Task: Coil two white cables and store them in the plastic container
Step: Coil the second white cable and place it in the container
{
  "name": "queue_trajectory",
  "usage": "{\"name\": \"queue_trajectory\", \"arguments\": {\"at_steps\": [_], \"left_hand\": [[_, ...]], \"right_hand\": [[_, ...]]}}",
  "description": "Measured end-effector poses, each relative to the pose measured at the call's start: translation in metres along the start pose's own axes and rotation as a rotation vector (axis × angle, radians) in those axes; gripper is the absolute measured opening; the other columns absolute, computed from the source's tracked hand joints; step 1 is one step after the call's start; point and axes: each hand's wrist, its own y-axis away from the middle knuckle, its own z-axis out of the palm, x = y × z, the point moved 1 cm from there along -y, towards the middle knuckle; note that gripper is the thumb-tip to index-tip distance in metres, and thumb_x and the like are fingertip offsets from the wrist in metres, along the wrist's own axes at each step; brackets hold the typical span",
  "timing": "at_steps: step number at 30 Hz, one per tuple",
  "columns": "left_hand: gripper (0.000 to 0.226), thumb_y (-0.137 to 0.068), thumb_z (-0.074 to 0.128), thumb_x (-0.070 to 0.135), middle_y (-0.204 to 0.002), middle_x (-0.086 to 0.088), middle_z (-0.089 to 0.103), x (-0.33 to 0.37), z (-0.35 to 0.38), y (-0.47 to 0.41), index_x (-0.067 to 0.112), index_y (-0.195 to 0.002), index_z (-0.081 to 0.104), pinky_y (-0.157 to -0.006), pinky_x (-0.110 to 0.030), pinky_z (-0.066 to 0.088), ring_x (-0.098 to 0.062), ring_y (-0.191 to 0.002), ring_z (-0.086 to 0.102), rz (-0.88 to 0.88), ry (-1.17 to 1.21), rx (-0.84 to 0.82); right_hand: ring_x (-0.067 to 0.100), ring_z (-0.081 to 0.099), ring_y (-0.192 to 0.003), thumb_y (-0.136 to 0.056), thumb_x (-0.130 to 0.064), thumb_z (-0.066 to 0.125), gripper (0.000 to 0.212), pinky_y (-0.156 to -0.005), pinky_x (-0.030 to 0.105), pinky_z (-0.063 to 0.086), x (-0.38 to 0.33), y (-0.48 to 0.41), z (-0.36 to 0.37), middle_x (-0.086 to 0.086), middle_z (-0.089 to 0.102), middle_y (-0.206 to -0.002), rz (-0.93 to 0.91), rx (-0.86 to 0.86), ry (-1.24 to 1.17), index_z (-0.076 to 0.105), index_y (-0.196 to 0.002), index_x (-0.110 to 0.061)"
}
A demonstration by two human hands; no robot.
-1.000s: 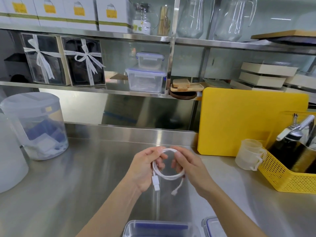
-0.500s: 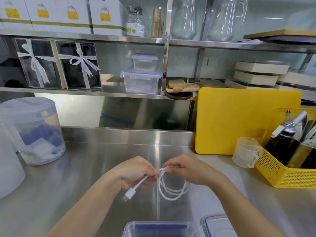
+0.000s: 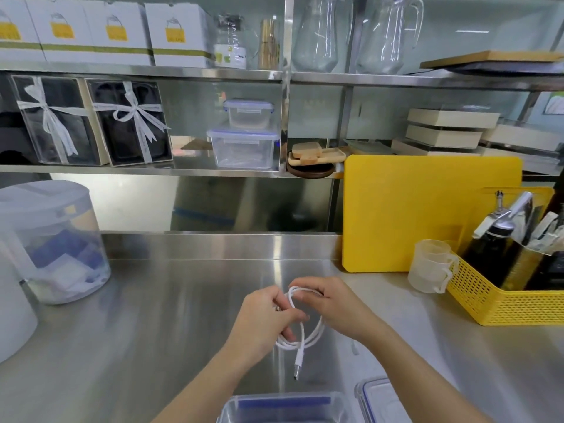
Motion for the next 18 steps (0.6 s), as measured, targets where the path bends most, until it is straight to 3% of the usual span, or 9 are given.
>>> {"name": "queue_trajectory", "arguments": {"at_steps": [4,9,11,13,14,16,18], "left_hand": [[0.038,-0.079,0.070,0.022,-0.067,0.001,0.048,-0.003,0.011,0.004,0.020,-0.058,0.039,-0.048,-0.019,0.039,-0.019,-0.043,0.056,0.074,-0.197,0.180],[0.042,-0.077,0.072,0.027,-0.070,-0.005,0.053,-0.012,0.005,0.000,0.021,-0.077,0.030,-0.037,-0.019,0.039,-0.019,-0.040,0.051,-0.032,-0.107,0.190],[0.026,-0.087,0.059,0.024,-0.074,-0.009,0.057,-0.017,0.008,-0.002,0.017,-0.084,0.034,-0.039,-0.020,0.040,-0.022,-0.050,0.054,-0.027,-0.234,0.179],[0.006,-0.091,0.044,0.015,-0.079,-0.015,0.062,-0.024,0.012,-0.004,0.014,-0.087,0.040,-0.054,-0.031,0.044,-0.033,-0.067,0.059,0.012,-0.352,0.236],[0.008,-0.091,0.040,0.011,-0.077,-0.015,0.063,-0.026,0.013,-0.004,0.014,-0.085,0.043,-0.058,-0.035,0.043,-0.036,-0.071,0.060,0.029,-0.373,0.261],[0.014,-0.088,0.039,0.004,-0.066,-0.006,0.061,-0.029,0.013,-0.004,0.012,-0.083,0.049,-0.055,-0.031,0.044,-0.027,-0.064,0.062,-0.013,-0.238,0.269],[0.015,-0.087,0.044,0.000,-0.069,-0.003,0.060,-0.025,0.010,-0.003,0.008,-0.095,0.054,-0.051,-0.021,0.047,-0.012,-0.057,0.060,-0.148,0.059,0.238]], "right_hand": [[0.017,0.060,-0.080,-0.095,-0.024,0.045,0.021,-0.081,0.043,0.054,0.000,0.002,0.006,-0.001,0.066,-0.082,-0.032,0.023,0.005,0.063,-0.086,-0.021],[0.012,0.059,-0.080,-0.095,-0.022,0.046,0.020,-0.078,0.035,0.051,0.000,0.005,0.011,0.000,0.065,-0.083,-0.047,0.015,0.004,0.064,-0.087,-0.020],[0.008,0.060,-0.084,-0.095,-0.021,0.046,0.021,-0.079,0.025,0.051,0.000,0.005,0.016,-0.004,0.067,-0.088,-0.052,0.024,-0.008,0.067,-0.094,-0.023],[0.002,0.060,-0.090,-0.095,-0.019,0.047,0.022,-0.081,0.010,0.046,-0.004,0.004,0.024,-0.008,0.068,-0.097,-0.075,0.053,0.022,0.066,-0.106,-0.024],[0.002,0.060,-0.093,-0.095,-0.018,0.047,0.024,-0.082,0.009,0.045,-0.006,0.003,0.027,-0.005,0.069,-0.102,-0.098,0.068,0.050,0.064,-0.110,-0.023],[0.008,0.062,-0.098,-0.095,-0.018,0.047,0.025,-0.087,0.017,0.048,-0.007,0.005,0.031,0.000,0.070,-0.108,-0.142,0.092,0.089,0.063,-0.115,-0.021],[0.011,0.062,-0.099,-0.095,-0.023,0.048,0.026,-0.089,0.025,0.050,-0.004,0.008,0.030,-0.002,0.070,-0.110,-0.180,0.088,0.136,0.060,-0.118,-0.024]]}}
